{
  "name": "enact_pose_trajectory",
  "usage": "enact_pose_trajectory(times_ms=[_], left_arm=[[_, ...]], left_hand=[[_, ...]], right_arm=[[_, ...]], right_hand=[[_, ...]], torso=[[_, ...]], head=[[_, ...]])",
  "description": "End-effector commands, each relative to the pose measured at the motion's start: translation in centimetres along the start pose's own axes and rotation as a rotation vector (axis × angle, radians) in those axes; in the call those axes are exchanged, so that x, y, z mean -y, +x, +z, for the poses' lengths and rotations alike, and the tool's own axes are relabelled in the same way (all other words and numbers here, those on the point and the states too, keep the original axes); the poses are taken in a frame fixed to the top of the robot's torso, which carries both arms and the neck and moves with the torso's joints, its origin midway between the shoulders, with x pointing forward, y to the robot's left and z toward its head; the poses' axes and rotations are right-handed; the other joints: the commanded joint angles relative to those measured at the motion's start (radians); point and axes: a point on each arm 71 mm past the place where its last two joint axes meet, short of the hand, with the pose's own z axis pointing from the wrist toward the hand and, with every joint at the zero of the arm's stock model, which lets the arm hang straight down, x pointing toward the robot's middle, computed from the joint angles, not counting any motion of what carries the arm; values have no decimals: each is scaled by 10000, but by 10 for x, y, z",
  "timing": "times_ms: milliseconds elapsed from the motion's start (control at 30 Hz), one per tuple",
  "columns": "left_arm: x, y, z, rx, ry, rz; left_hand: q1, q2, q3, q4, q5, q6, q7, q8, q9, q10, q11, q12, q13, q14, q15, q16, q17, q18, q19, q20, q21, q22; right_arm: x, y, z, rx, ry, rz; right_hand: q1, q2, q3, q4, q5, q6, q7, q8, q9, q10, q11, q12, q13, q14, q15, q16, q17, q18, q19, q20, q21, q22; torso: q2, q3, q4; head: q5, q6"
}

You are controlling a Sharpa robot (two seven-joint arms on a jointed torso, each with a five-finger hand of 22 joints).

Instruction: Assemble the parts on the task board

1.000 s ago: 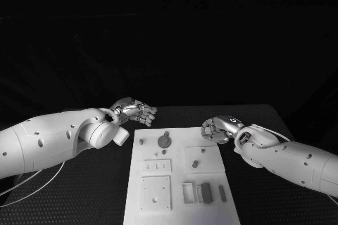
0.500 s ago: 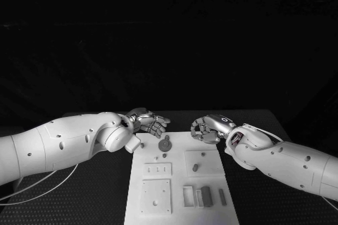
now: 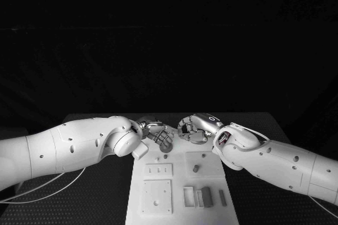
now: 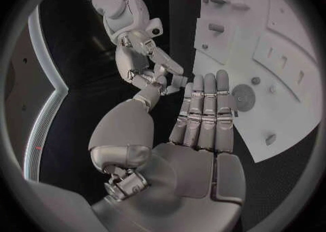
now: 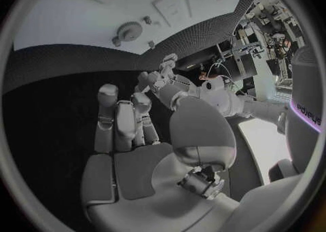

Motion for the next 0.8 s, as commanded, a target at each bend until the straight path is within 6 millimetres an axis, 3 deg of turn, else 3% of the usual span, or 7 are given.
enact_pose_trajectory(times_ms=[33,400,800], left_arm=[[1,5,1,-403,-161,218],[1,5,0,-418,-139,244],[0,3,0,-250,-151,204]], left_hand=[[-49,43,-60,9,0,64,-27,-3,-16,98,-4,-37,17,32,25,-52,20,187,-45,7,-32,19],[-89,71,-75,21,0,112,-50,3,-26,141,-26,-33,39,61,11,-61,58,197,-27,-5,-33,36],[-20,175,-49,-48,0,120,-51,-19,-51,155,-29,-51,58,87,4,-80,110,194,-6,-8,-34,64]], right_arm=[[-4,1,2,-67,-71,-181],[-15,4,7,-167,-425,-239],[-21,5,7,-238,-639,-216]], right_hand=[[81,35,13,-59,44,1220,-44,28,81,-17,-66,41,16,7,-54,39,5,293,16,-68,40,187],[92,31,12,-59,44,1217,-45,26,85,-17,-69,41,19,12,-61,39,2,292,21,-74,43,186],[101,23,9,-59,44,1214,-46,22,90,-17,-70,39,22,6,-65,36,-16,292,22,-79,45,184]], torso=[[5,-5,12],[16,-17,8],[9,-4,8]], head=[[-36,5],[-62,-45],[-65,-102]])
